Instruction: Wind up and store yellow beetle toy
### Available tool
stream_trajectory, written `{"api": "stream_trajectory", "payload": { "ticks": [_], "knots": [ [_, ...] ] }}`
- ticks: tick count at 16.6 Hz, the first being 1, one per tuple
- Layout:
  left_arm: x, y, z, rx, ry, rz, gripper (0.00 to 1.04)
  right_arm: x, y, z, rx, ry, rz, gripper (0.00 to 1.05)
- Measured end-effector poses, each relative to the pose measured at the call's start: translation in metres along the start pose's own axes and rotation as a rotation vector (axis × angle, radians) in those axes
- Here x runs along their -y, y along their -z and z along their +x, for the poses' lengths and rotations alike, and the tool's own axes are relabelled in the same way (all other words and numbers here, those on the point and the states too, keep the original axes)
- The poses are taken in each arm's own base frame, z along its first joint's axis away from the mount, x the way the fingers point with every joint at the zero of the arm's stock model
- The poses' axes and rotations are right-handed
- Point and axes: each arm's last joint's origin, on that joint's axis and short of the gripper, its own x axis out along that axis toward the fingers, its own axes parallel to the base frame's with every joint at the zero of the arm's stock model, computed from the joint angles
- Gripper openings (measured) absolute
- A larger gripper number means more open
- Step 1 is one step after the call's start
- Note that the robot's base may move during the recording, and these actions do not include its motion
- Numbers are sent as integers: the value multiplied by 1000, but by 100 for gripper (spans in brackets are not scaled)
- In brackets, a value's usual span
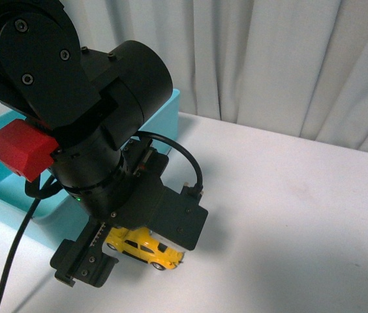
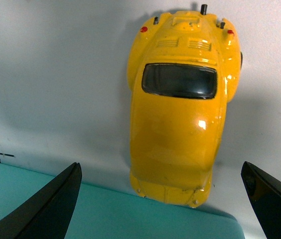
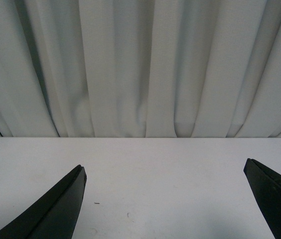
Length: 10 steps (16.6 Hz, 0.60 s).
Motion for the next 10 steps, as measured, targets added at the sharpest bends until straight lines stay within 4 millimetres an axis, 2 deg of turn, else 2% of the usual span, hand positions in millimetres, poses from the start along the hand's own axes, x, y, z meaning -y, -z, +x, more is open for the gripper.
{"api": "stream_trajectory", "payload": {
  "ticks": [3, 6, 7, 10],
  "knots": [
    [0, -4, 4, 5, 6, -18, 98, 0, 0, 0, 0, 0, 0, 98],
    [1, -14, 5, 43, 10, 58, 98, 0, 0, 0, 0, 0, 0, 98],
    [2, -17, 5, 45, 9, 79, 94, 0, 0, 0, 0, 0, 0, 98],
    [-3, -17, 6, 16, -9, 25, 64, 0, 0, 0, 0, 0, 0, 98]
  ]
}}
